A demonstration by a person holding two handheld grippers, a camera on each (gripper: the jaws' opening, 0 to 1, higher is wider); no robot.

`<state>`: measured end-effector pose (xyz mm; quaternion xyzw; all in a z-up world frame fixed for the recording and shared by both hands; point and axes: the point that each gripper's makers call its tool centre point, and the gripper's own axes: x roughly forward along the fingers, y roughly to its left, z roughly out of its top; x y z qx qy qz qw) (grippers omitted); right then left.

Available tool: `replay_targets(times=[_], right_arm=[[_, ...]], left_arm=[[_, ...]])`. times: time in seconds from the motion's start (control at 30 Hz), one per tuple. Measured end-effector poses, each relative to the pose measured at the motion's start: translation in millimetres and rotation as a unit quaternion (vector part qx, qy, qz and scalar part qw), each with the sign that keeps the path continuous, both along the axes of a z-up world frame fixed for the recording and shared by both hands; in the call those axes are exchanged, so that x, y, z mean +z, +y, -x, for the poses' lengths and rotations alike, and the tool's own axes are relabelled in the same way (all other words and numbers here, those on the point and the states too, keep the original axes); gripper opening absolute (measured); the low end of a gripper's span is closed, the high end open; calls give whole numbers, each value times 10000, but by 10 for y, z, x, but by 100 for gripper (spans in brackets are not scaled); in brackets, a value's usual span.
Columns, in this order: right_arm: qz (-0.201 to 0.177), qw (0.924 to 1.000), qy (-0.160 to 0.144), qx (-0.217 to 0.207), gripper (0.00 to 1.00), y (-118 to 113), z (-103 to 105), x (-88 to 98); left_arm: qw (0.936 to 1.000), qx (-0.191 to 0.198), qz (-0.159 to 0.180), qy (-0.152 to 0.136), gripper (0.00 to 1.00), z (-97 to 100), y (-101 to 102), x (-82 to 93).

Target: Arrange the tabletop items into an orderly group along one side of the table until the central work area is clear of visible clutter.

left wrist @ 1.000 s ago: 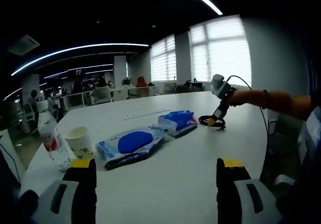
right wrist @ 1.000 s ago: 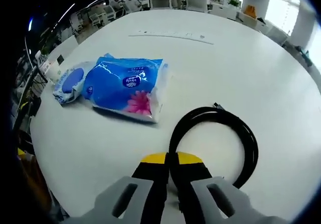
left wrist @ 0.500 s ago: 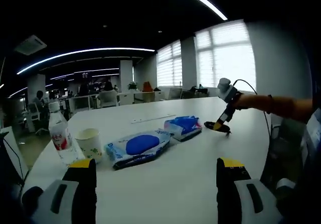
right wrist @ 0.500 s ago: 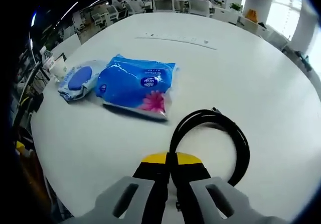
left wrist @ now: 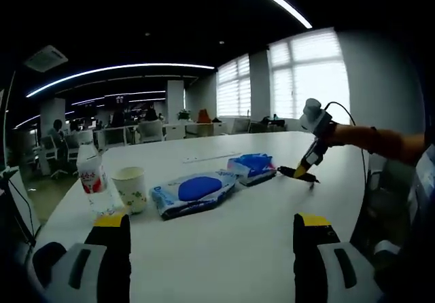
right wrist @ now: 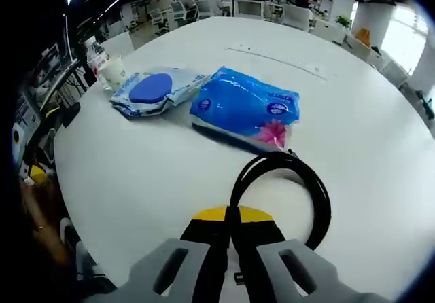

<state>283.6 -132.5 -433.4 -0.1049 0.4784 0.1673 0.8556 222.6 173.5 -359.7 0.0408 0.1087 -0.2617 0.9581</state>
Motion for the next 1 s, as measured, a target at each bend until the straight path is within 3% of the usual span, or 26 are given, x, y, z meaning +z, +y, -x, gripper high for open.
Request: replay_targets(times=[0.4,0.7,1.0], right_arm=[[100,9998,107,116,0,81,190,-28],[69,9991,111,400,0,398,325,5],[77,9988,81,484,0,561,337,5]], left_arm=[[9999,56,-69,128,99,85,131,-118],[9999,67,-139,27,99,154,211,-92],[9998,76,-147,-102,99,207,278,-49]])
